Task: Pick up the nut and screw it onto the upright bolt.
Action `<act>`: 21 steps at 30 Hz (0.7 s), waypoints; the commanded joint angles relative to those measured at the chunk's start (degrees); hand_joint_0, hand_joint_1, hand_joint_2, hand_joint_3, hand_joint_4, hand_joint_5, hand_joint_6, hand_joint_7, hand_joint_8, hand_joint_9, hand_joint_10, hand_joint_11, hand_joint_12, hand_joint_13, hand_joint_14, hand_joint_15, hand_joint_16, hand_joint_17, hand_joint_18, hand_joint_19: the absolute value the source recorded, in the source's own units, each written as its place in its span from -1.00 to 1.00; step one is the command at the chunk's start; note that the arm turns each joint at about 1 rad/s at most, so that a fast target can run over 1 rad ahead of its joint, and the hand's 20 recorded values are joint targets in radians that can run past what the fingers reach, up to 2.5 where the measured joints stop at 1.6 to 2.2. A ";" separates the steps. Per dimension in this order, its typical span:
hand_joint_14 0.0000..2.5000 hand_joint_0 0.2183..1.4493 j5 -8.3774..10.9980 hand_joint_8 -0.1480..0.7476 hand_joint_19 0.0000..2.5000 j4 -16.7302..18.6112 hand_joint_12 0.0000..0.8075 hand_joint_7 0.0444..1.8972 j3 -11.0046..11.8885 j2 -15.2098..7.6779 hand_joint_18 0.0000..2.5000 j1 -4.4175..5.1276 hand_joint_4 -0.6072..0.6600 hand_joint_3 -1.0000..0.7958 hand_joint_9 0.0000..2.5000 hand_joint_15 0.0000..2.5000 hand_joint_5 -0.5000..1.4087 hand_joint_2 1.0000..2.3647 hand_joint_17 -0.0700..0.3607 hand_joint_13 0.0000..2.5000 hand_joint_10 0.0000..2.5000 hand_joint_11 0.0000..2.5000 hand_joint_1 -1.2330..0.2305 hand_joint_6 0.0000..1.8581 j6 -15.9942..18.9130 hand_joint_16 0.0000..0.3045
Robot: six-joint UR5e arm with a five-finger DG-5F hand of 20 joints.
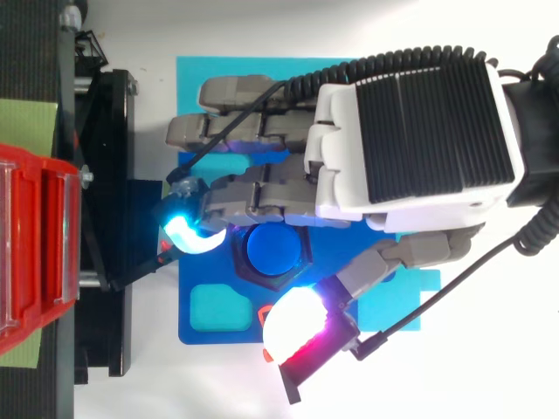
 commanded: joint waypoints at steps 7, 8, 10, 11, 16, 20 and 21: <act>-1.00 -0.54 -0.10 -0.10 -1.00 0.05 -0.24 -0.09 -0.50 0.07 -1.00 -0.17 0.35 -0.44 -0.61 -1.00 -0.61 -1.00 -0.30 -0.85 -1.00 -1.00 0.44 -0.46 0.03 -0.76; -1.00 -0.54 -0.10 -0.10 -1.00 0.05 -0.23 -0.08 -0.50 -0.02 -1.00 -0.17 0.35 -0.44 -0.60 -1.00 -0.61 -1.00 -0.30 -0.85 -1.00 -1.00 0.44 -0.46 0.03 -0.77; -1.00 -0.54 -0.10 -0.09 -1.00 0.05 -0.24 -0.04 -0.50 -0.02 -1.00 -0.17 0.37 -0.44 -0.59 -1.00 -0.60 -1.00 -0.31 -0.82 -1.00 -1.00 0.43 -0.46 0.03 -0.77; -1.00 -0.54 -0.10 -0.09 -1.00 0.05 -0.24 -0.04 -0.50 -0.02 -1.00 -0.17 0.37 -0.44 -0.58 -1.00 -0.60 -1.00 -0.32 -0.82 -1.00 -1.00 0.43 -0.46 0.03 -0.78; -1.00 -0.53 -0.19 -0.08 -1.00 -1.01 -0.27 0.03 -0.50 0.07 -1.00 -0.26 0.39 -0.44 -0.54 -1.00 -0.58 -1.00 -0.34 -0.77 -1.00 -1.00 0.40 -0.46 0.03 -0.79; -1.00 -0.52 -0.54 -0.07 -1.00 -0.83 -0.28 0.06 -0.50 -0.02 -1.00 -0.43 0.39 -0.44 -0.51 -1.00 -0.57 -1.00 -0.35 -0.75 -1.00 -1.00 0.39 -0.46 0.03 -0.80; -1.00 -0.52 -0.54 -0.06 -1.00 -0.92 -0.29 0.08 -0.50 -0.02 -1.00 -0.43 0.38 -0.44 -0.50 -1.00 -0.57 -1.00 -0.36 -0.73 -1.00 -1.00 0.39 -0.46 0.03 -0.80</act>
